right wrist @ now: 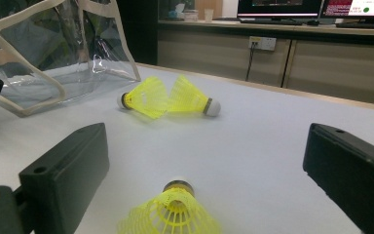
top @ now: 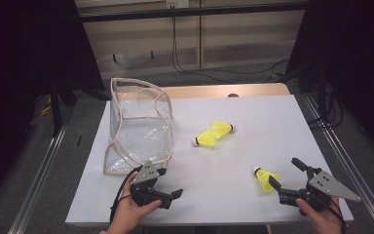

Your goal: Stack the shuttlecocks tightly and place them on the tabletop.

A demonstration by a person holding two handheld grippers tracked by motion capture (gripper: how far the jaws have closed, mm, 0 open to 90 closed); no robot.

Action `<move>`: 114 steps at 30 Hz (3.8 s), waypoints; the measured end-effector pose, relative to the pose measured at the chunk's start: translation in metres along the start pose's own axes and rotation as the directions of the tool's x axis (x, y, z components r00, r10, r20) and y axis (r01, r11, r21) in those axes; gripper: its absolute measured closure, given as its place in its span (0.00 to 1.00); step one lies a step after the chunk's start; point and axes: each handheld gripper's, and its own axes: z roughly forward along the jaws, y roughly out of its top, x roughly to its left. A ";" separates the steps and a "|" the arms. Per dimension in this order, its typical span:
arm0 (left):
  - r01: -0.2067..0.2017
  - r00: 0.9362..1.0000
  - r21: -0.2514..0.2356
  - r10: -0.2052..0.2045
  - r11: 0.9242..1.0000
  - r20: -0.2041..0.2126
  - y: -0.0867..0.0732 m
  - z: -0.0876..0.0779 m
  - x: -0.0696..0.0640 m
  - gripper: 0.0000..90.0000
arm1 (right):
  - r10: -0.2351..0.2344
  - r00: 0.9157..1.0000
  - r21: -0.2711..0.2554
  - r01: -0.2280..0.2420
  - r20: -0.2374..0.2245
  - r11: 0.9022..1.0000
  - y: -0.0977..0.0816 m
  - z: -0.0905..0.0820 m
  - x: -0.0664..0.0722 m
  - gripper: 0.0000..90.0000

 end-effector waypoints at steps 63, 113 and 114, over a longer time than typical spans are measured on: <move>0.036 0.996 -0.030 -0.038 0.999 -0.079 -0.023 -0.047 0.041 0.06 | -0.004 1.000 0.006 0.004 0.002 1.000 0.000 0.001 0.001 0.03; 0.056 0.993 -0.023 -0.058 0.998 -0.101 -0.035 -0.052 0.059 0.06 | -0.012 1.000 0.039 0.012 -0.007 0.999 0.005 0.006 0.001 0.03; 0.059 0.993 -0.021 -0.061 0.998 -0.102 -0.035 -0.052 0.059 0.06 | -0.016 1.000 0.040 0.017 -0.004 0.999 0.007 0.006 0.001 0.03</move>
